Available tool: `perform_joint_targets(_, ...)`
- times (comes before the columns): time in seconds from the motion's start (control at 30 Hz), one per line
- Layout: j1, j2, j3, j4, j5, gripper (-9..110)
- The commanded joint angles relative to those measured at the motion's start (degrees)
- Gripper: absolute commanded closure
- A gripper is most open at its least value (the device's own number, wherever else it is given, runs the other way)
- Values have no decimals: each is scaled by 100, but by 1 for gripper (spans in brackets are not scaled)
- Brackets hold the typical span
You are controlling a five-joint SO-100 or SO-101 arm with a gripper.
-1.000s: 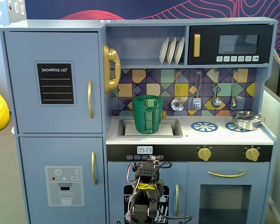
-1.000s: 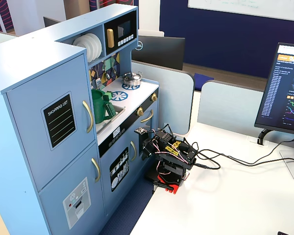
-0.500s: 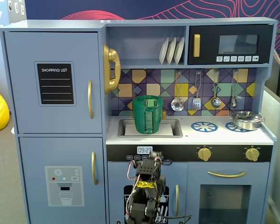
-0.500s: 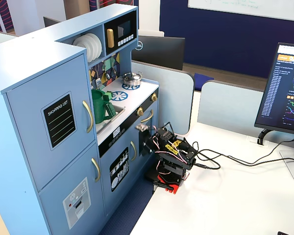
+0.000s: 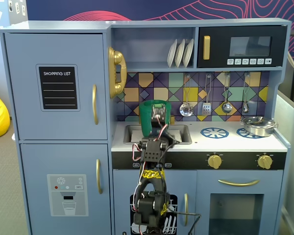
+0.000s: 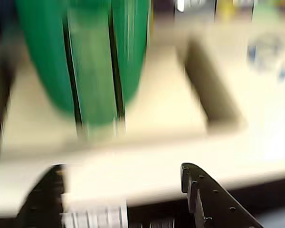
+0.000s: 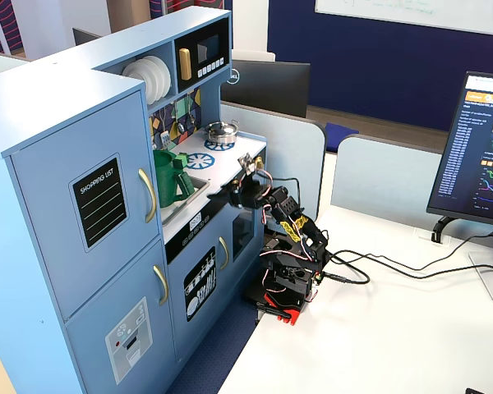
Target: Take off the lid from the green recipient and place it on the counter
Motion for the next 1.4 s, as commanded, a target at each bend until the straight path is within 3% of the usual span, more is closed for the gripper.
perform_joint_targets(0.0, -97, -492, -642, -817, 0, 68)
perform_joint_targets(0.57, -422, -2030, -1327, -2716, -88, 68)
perform_joint_targets(1.37, -536, -3313, -2092, -3217, -334, 71)
